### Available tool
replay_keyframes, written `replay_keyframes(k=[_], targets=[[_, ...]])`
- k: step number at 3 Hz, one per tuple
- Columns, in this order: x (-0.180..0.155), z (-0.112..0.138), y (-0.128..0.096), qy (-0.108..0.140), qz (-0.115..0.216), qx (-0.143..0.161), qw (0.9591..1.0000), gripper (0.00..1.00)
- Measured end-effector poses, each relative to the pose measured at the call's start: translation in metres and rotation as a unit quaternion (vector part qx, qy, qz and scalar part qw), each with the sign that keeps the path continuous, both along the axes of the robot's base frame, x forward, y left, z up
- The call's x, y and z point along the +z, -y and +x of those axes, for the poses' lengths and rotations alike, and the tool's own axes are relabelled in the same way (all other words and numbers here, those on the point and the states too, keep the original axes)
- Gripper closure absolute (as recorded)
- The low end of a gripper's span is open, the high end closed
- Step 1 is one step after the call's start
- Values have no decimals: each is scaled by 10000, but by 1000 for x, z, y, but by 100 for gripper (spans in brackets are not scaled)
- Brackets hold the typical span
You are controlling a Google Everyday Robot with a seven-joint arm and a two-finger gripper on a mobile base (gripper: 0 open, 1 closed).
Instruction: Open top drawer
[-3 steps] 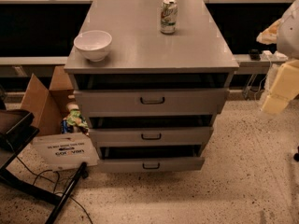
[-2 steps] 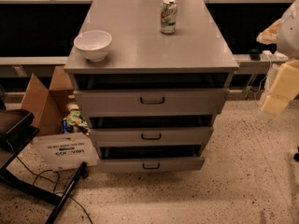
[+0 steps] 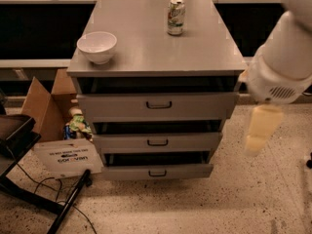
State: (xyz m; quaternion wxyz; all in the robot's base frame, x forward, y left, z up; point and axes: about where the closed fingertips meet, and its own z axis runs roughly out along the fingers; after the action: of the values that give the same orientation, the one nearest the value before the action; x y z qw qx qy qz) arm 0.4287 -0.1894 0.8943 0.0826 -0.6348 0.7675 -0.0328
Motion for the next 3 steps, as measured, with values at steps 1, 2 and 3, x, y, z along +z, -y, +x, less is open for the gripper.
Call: replay_keyframes(k=[1, 2, 3], targets=[[-63, 14, -9, -53, -183, 217, 9996, 0], [-115, 47, -22, 107, -359, 797, 9961, 0], [-135, 77, -27, 132, -526, 1090, 9926, 0]])
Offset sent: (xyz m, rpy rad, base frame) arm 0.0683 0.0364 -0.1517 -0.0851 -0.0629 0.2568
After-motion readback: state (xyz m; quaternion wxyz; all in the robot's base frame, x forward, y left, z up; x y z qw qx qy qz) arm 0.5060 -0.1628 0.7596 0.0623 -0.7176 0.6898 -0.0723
